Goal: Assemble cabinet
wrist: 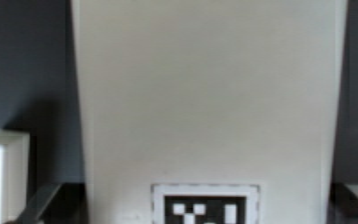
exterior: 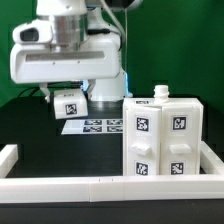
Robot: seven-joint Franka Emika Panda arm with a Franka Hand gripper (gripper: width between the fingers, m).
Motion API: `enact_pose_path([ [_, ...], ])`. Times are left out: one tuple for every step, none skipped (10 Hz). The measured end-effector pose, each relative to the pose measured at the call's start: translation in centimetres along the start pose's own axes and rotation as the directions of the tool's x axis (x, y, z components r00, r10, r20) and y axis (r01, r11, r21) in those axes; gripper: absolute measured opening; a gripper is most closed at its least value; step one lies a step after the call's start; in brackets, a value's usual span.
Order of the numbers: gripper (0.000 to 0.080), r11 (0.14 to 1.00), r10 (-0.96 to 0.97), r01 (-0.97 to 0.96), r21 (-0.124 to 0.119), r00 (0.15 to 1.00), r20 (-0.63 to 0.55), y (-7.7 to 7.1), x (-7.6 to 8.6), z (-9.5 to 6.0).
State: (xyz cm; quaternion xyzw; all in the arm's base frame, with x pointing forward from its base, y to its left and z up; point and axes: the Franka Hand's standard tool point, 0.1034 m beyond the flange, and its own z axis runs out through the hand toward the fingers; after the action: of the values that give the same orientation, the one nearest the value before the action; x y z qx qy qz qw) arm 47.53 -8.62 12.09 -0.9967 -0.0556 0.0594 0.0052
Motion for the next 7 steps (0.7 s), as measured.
enact_pose_path([
  [0.056, 1.0, 0.018, -0.018, 0.002, 1.0, -0.002, -0.9, 0.8, -1.3],
  [0.056, 1.0, 0.01, -0.01, -0.001, 1.0, -0.013, -1.9, 1.8, -2.4],
  [0.056, 1.0, -0.006, 0.006, -0.004, 1.0, -0.029, -2.6, 2.5, -3.2],
  [0.056, 1.0, -0.003, 0.003, -0.004, 1.0, -0.022, -2.3, 2.2, -2.7],
  [0.056, 1.0, -0.002, 0.002, -0.004, 1.0, -0.019, -2.2, 2.1, -2.6],
  [0.056, 1.0, -0.003, 0.003, -0.004, 1.0, -0.019, -2.3, 2.1, -2.6],
  [0.056, 1.0, -0.003, 0.003, -0.004, 1.0, -0.019, -2.3, 2.1, -2.5],
])
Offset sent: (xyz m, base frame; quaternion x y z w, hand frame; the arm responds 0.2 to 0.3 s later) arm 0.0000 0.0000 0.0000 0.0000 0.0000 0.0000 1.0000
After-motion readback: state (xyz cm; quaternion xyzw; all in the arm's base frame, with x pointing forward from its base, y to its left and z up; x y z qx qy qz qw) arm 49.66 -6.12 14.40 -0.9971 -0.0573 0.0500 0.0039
